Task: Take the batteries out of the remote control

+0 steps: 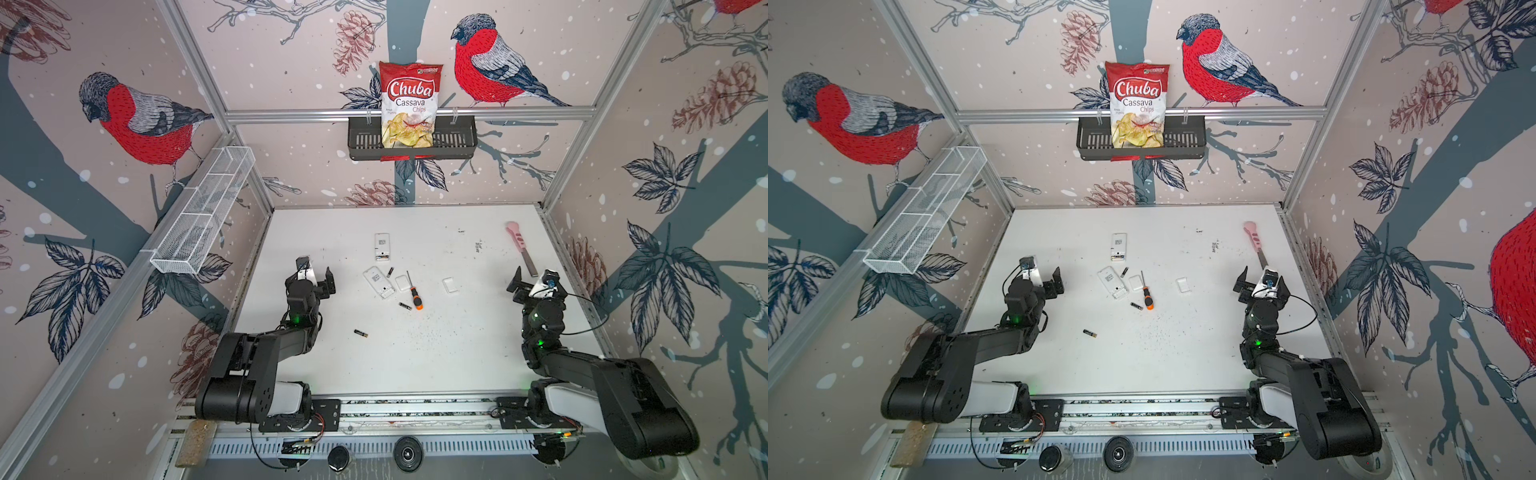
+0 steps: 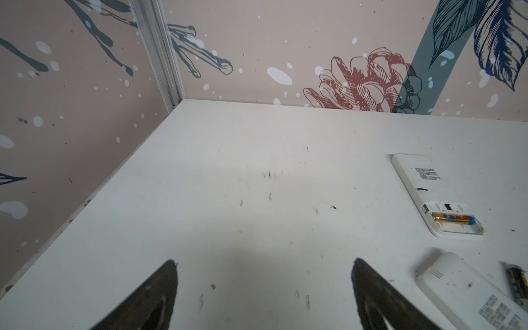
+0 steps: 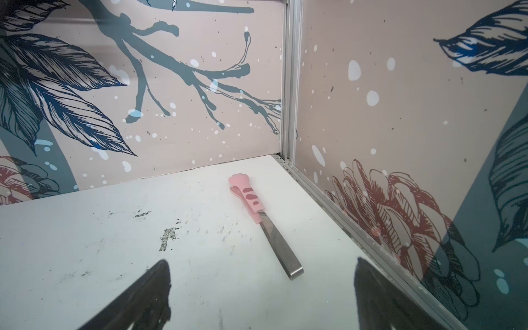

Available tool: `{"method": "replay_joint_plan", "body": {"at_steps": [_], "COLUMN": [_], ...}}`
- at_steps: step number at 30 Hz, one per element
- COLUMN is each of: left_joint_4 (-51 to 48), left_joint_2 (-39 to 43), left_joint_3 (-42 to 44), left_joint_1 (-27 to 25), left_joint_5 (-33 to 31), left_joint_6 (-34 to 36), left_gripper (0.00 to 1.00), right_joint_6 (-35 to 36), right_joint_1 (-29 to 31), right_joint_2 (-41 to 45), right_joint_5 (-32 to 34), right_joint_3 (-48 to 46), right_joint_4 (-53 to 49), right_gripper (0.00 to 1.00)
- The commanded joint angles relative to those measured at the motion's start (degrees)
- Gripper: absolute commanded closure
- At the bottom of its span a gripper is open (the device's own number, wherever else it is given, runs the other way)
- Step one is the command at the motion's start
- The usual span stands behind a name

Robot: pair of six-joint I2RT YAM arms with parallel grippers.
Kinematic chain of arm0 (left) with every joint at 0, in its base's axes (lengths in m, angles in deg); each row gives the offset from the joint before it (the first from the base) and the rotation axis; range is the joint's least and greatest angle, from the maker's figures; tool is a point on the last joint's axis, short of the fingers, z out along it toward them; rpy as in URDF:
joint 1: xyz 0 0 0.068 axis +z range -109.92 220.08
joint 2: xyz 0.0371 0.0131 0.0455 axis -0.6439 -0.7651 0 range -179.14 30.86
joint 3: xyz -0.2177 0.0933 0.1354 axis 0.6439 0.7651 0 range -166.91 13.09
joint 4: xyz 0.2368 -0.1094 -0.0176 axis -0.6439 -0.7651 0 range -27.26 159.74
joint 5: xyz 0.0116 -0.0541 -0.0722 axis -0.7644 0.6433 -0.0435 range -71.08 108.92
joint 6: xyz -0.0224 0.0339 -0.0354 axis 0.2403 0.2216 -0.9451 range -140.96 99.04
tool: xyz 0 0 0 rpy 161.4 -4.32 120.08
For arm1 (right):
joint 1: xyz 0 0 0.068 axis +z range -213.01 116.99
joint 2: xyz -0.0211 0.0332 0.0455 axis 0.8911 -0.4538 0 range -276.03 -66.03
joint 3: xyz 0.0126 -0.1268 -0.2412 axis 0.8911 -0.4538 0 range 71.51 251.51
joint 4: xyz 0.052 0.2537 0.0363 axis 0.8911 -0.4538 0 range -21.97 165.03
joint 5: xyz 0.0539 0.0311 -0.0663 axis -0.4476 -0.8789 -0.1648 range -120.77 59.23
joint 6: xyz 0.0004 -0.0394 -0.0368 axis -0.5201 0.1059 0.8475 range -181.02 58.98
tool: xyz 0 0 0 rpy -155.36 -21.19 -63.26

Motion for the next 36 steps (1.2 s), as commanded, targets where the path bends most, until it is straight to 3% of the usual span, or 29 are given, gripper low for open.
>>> {"method": "replay_joint_plan", "body": {"at_steps": [1,5,8,13,15,16,19,36], "left_joint_4": [9.1,13.2,18.4,32.0,25.6,21.2,22.3,22.9], "left_joint_2": [-0.5,-3.3,-5.3,-11.6,-10.7,-10.9,-11.2,-11.2], "left_joint_3": [0.8,1.0,3.0,7.0,4.7,2.2,2.3,2.5], "left_joint_1": [0.2,1.1,1.8,0.7,0.2,0.2,0.2,-0.4], "left_joint_5": [-0.9,-0.1,-0.2,-10.6,-10.5,-11.4,-10.9,-12.2], "left_joint_6": [3.2,3.8,2.9,1.5,1.4,1.2,1.6,2.0], "left_gripper": [0.05,0.05,0.04,0.02,0.02,0.02,0.02,0.02], "right_joint_6": [-1.1,-1.4,-2.5,-1.3,-0.6,-1.5,-4.7,-4.4], "right_joint_1": [-0.8,-1.4,-2.5,-2.8,-2.5,-2.9,-7.6,-7.3], "right_joint_2": [-1.5,-5.9,-8.9,-20.5,-18.5,-16.9,-17.6,-17.3], "right_joint_5": [-2.8,-3.8,-4.7,-6.1,-7.5,-7.8,-15.1,-14.4], "right_joint_3": [-0.2,-4.1,-3.8,-1.4,2.1,5.8,9.7,9.3], "right_joint_4": [4.5,14.9,15.9,24.7,15.1,5.2,-1.8,-1.5], "right_gripper": [0.01,0.01,0.01,0.01,0.01,0.01,0.01,0.01]}}
